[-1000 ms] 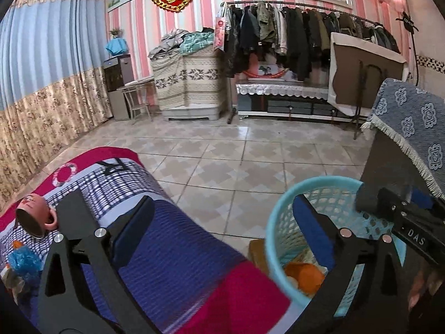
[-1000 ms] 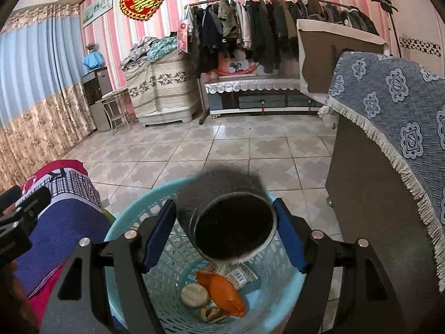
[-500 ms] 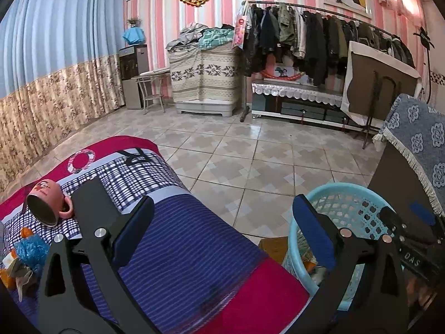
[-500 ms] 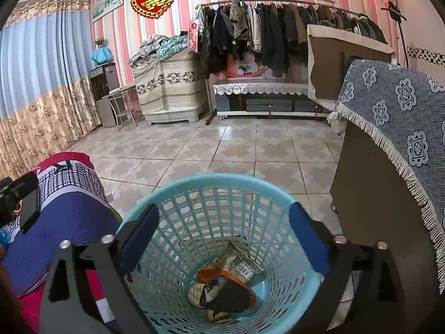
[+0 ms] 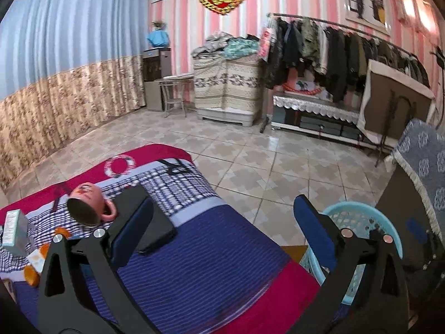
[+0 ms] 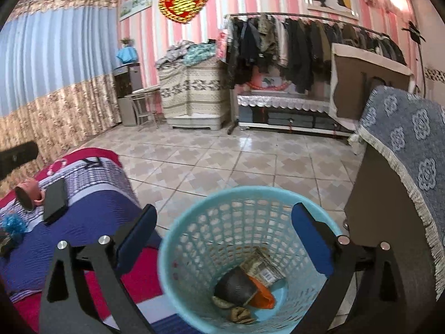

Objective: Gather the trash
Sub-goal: 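Move both grippers back over the bed toward the orange peel and blue bag, then grasp the orange peel half with the left gripper while the right grasps the blue plastic bag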

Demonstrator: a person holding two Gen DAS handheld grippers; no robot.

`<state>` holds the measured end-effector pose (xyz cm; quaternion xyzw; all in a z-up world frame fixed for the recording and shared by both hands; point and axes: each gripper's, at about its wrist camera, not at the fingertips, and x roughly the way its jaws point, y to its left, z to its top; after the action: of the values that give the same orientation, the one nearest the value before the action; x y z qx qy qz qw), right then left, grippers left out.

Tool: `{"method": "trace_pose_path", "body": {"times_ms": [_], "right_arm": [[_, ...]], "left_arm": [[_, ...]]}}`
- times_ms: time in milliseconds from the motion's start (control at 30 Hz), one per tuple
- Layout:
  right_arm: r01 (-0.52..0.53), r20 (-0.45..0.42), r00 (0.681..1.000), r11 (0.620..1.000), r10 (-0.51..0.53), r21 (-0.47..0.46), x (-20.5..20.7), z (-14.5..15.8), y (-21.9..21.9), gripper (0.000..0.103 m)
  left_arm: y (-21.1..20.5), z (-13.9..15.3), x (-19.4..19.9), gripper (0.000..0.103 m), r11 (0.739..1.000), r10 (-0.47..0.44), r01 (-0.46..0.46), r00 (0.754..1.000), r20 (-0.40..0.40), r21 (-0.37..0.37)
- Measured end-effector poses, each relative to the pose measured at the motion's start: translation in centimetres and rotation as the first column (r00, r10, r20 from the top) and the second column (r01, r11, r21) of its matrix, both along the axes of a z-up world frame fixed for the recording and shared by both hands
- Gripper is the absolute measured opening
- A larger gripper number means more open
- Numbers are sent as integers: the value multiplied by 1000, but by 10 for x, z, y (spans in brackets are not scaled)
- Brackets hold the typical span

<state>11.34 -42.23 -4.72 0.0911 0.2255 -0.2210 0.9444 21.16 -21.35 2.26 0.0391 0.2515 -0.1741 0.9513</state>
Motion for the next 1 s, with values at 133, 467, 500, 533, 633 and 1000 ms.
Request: {"method": "trace_pose_path", "body": {"times_ms": [133,467,500,533,633,1000], "right_arm": [[-67,7,998,998,67,-9,6,7,30,95],[-220,11,975,975,220,-17,27,11,101,95],[-239,6,971,971,239,-16,30,10,110,95],[-256,3,967,967,256,-13,33,9,117,95],[-318,-3,948,948,318,2,42,5,142,95],[-470,-69,881,883,468,-16,63,-18,204,95]], "left_arm": [[29,15,-7,97,998,58,-58,998,12,-11],[124,5,-30,97,976,214,-215,977,25,39],[138,2,-32,97,971,237,-238,971,23,41],[148,0,-32,97,967,252,-253,967,21,41],[185,-8,-31,97,952,303,-303,953,8,37],[286,-71,-14,97,890,450,-441,891,-65,120]]}}
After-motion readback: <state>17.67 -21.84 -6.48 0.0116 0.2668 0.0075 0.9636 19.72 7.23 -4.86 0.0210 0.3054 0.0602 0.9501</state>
